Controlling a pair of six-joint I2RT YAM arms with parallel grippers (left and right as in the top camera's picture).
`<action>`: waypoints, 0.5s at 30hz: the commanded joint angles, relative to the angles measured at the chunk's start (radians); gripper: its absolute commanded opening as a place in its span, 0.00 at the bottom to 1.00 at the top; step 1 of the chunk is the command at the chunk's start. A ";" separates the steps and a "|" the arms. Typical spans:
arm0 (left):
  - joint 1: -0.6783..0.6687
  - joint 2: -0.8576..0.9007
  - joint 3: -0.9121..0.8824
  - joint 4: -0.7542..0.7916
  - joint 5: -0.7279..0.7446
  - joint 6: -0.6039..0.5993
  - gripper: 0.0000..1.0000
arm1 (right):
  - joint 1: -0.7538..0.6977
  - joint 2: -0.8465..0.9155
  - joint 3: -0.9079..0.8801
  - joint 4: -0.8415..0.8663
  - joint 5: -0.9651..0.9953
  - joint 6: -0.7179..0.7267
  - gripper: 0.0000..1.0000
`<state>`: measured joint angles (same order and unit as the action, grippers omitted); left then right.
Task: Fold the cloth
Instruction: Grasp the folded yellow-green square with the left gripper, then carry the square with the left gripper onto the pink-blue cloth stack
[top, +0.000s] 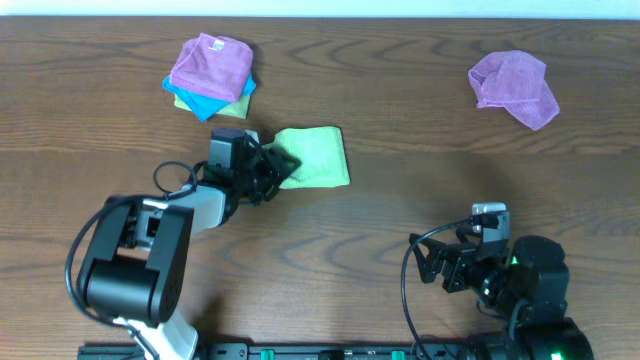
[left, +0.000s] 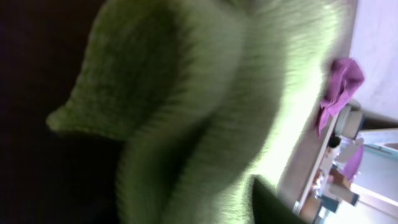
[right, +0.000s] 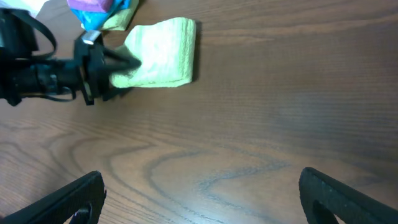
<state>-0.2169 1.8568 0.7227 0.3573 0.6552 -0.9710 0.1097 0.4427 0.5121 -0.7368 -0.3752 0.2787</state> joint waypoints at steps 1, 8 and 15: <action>-0.006 0.063 -0.034 -0.010 -0.051 0.006 0.13 | -0.006 -0.005 -0.005 -0.001 0.005 0.013 0.99; 0.002 0.053 0.035 0.154 0.107 -0.003 0.06 | -0.006 -0.005 -0.005 -0.001 0.005 0.013 0.99; 0.028 0.031 0.320 0.018 0.158 -0.073 0.06 | -0.006 -0.005 -0.005 -0.001 0.005 0.013 0.99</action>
<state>-0.2073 1.9076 0.9310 0.4004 0.7773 -1.0023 0.1097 0.4427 0.5121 -0.7368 -0.3733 0.2787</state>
